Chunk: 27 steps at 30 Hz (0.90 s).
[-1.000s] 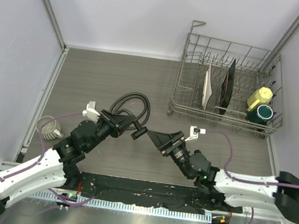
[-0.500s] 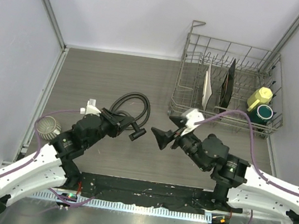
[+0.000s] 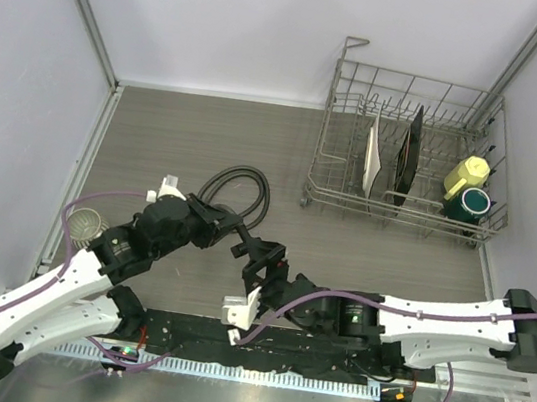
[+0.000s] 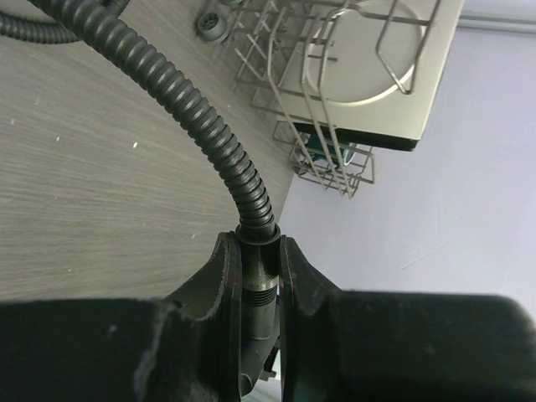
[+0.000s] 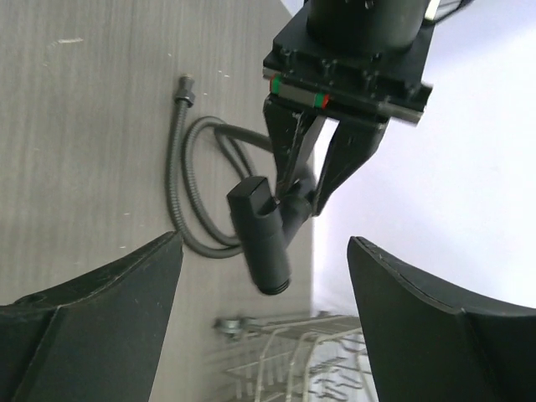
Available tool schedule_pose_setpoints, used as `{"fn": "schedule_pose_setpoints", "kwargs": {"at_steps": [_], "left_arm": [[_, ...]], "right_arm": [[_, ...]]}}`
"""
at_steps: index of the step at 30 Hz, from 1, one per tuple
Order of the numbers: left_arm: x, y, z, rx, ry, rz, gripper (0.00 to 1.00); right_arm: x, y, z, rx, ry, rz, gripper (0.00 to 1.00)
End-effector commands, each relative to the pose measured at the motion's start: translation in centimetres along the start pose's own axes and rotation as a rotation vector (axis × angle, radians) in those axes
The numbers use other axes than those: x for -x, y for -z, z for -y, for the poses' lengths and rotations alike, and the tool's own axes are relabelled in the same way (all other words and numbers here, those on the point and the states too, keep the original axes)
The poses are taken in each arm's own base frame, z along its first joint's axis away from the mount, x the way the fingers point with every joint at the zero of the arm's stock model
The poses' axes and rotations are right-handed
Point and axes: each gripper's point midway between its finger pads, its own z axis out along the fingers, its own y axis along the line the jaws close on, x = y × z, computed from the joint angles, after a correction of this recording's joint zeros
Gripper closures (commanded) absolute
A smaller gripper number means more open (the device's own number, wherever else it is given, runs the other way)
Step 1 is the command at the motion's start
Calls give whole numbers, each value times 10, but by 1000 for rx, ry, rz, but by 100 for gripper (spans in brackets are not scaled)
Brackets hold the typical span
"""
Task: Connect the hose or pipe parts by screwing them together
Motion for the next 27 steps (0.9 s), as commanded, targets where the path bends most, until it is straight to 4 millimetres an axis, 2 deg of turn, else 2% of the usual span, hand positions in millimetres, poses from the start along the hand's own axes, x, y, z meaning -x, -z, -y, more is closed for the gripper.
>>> {"fn": "schedule_pose_setpoints", "kwargs": {"at_steps": [1,4,5,7,8,11,12,13,14,15,16,18,19,20,21,22,23,24,25,27], "left_arm": [[-3,9,22,-43,43,-28,100],[-4,10,23,-56,64,-33,100],[-4,11,25,-67,76,-36,100],[-5,13,31,-94,86,-45,100],[-5,14,31,-98,86,-45,100],[-1,18,36,-142,92,-29,100],[1,20,46,-193,104,-24,100],[1,16,39,-194,111,-18,100],[3,18,42,-222,123,-10,100],[4,21,52,-279,138,-9,100],[5,18,47,-283,141,-5,100],[6,20,54,-323,143,1,100],[7,19,53,-331,133,7,100],[8,18,53,-333,129,11,100],[9,22,61,-371,133,19,100],[11,21,60,-379,133,27,100],[12,22,60,-391,124,33,100],[14,25,66,-423,129,41,100],[17,24,64,-427,128,59,100],[20,25,65,-440,108,83,100]], "right_arm": [[12,-9,28,-125,190,-17,16],[6,-19,18,-105,254,-60,21],[3,-23,15,-105,262,-79,27],[4,-25,17,-130,206,-72,44],[5,-25,18,-149,171,-71,63],[3,-26,31,-260,-126,-62,83],[2,-26,32,-296,-315,-49,85],[0,-26,35,-325,-443,-38,87],[-2,-26,36,-343,-553,-24,91],[-2,-27,36,-350,-656,-2,92],[-2,-27,33,-367,-880,31,93],[-13,-27,34,-396,-1081,43,96],[-16,-24,29,-398,-1260,81,96],[-23,-23,31,-413,-1367,107,96],[-22,-21,36,-426,-1467,163,96],[-29,-19,22,-401,-1544,174,96],[-27,-14,29,-409,-1750,249,96],[-36,-10,38,-445,-1850,299,96],[-48,-8,23,-447,-1950,295,96],[-50,2,31,-468,-2230,453,97]]}}
